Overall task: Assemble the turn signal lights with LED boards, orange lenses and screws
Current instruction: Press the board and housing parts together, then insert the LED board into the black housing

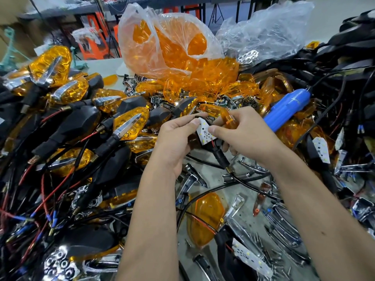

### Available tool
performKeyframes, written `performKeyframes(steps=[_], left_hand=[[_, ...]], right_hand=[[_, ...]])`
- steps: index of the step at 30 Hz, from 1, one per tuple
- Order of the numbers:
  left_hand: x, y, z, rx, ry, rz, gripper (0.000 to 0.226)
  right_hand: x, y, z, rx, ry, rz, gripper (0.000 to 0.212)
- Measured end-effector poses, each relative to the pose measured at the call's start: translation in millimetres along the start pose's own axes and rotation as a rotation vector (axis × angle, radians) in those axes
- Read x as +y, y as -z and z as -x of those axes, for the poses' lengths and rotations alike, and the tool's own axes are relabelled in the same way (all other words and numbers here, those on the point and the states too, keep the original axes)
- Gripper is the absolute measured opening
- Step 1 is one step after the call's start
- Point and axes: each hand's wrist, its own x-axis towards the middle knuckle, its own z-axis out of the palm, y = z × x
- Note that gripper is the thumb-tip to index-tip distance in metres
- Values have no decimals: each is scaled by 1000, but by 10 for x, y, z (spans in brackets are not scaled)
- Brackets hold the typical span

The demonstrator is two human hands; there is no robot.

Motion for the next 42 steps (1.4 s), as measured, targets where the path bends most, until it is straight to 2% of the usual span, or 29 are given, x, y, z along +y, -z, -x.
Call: performKeyframes(steps=[6, 11, 14, 18, 20, 21, 24, 25, 29, 32, 34, 40, 42], left_hand=[[-15, -55, 15, 43, -32, -105, 16], [-26, -93, 14, 106, -62, -243, 23], [-18, -81, 12, 142, -80, -206, 29], [23, -69, -6, 227, -85, -111, 32], [28, -49, -41, 259, -76, -21, 32], [25, -43, -56, 270, -67, 33, 32], [23, -16, -98, 289, -19, 153, 31], [27, -16, -104, 282, -5, 168, 30], [4, -32, -121, 222, 33, 61, 30], [-13, -35, -121, 183, 45, 34, 30], [-16, -26, -118, 165, 54, 38, 29], [-4, -21, -75, 107, 59, 6, 29], [2, -12, -89, 89, 54, 21, 27]], right_hand=[[-66, -10, 8, 43, 28, 141, 19], [-66, -33, 33, -9, -8, 123, 26], [-80, -30, 24, 69, -21, 164, 44], [-141, 19, -17, 200, 15, 548, 50], [-192, -19, -109, 211, 60, 603, 57], [-233, -44, -191, 204, 95, 597, 53], [-403, -199, -610, 84, 224, 488, 18], [-475, -274, -772, 3, 263, 492, 16], [-708, -581, -1296, -408, 364, 708, 49], [-802, -696, -1506, -518, 390, 846, 51], [-820, -740, -1539, -505, 395, 859, 49], [-677, -750, -1415, -273, 490, 916, 30], [-581, -600, -1358, -204, 480, 835, 23]])
